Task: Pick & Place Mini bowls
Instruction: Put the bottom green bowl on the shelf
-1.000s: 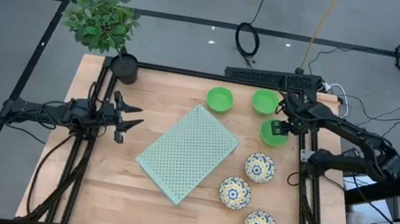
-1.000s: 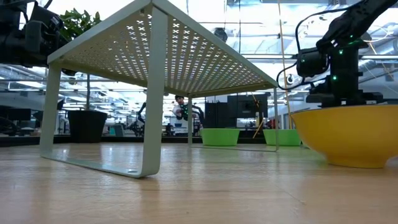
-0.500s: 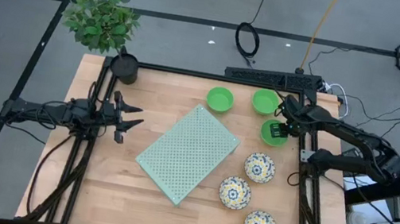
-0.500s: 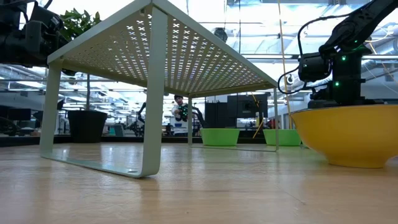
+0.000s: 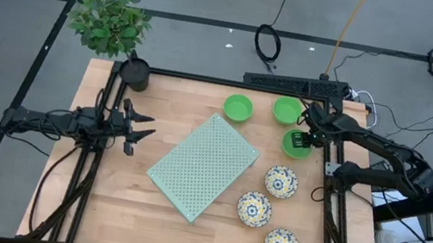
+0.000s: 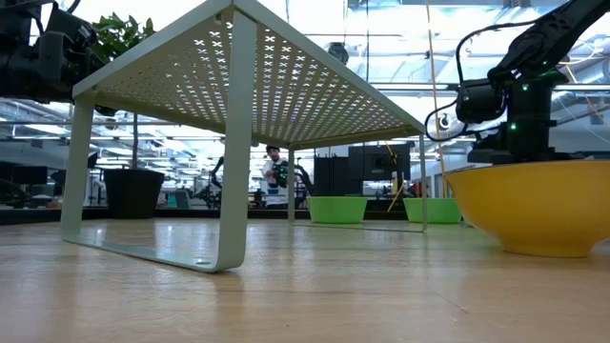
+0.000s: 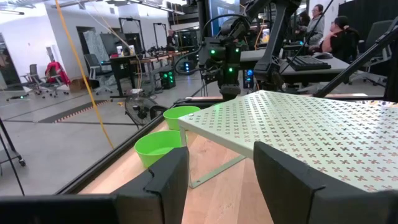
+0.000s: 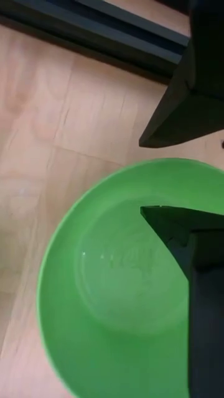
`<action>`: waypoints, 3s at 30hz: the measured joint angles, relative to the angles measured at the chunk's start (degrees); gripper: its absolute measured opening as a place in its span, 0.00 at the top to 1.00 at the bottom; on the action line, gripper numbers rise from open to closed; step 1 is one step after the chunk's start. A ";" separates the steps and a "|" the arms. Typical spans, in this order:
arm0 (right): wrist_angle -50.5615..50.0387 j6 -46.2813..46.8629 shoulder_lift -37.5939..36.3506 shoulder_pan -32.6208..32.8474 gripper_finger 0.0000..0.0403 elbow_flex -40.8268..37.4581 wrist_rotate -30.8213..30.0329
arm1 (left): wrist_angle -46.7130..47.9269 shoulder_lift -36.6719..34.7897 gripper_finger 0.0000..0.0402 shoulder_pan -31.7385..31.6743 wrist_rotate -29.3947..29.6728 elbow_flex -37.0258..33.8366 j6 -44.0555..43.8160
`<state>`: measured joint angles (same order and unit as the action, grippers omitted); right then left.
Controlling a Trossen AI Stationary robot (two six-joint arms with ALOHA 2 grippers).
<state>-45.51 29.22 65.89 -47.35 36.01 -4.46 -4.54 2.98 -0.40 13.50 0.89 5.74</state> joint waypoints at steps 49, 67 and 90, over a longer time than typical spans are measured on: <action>-5.78 -1.97 0.00 -2.08 0.89 1.97 0.31 | 0.00 0.00 0.55 0.00 -0.01 0.00 0.00; -2.17 -5.97 -13.99 0.07 1.00 5.51 2.87 | 0.01 0.00 0.55 0.00 -0.02 0.00 0.00; 34.37 -6.56 -24.57 15.38 1.00 5.51 12.45 | 0.00 0.00 0.55 0.00 0.00 0.00 0.00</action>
<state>-11.14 22.65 41.32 -31.97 41.52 8.00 -4.54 2.98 -0.40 13.50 0.89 5.74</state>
